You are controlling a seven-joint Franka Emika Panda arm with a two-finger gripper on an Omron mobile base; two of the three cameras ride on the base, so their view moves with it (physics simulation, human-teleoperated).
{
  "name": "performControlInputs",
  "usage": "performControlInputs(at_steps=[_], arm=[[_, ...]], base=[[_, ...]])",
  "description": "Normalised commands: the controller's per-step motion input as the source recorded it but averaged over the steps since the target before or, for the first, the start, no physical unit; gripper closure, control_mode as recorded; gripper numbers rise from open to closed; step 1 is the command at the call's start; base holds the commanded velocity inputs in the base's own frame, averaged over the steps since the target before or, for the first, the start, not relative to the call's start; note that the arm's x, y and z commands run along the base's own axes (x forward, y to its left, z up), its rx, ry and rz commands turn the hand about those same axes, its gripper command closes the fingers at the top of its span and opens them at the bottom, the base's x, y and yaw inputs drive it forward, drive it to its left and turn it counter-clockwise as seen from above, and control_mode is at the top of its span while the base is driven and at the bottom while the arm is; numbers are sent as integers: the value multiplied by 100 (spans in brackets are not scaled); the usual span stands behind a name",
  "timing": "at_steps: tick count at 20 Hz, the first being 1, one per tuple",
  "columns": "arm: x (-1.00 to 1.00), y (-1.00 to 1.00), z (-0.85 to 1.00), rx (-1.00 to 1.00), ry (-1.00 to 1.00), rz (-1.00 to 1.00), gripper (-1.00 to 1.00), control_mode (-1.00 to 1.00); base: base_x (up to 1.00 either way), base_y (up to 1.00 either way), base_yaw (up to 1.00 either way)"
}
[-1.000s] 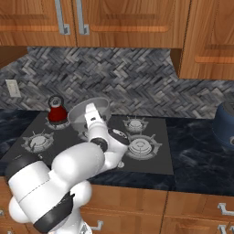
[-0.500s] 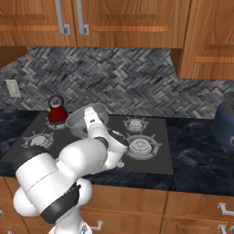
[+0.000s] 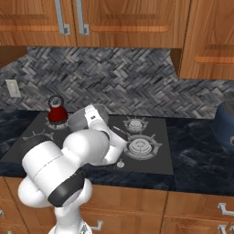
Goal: Pick the kettle from the cabinet and place it on a stove burner. Then pick the pot from the counter and place it on another stove burner. Finally, turn both burners on.
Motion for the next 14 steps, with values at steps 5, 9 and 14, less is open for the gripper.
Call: performControlInputs(at_steps=[5,9,14], arm=[[28,-5,0,8,0,5,100,-100],[20,-7,-3,11,0,11,100,-100],[10,-11,-14,11,0,13,100,-100]], base=[[0,0,0],[0,0,0],[0,0,0]])
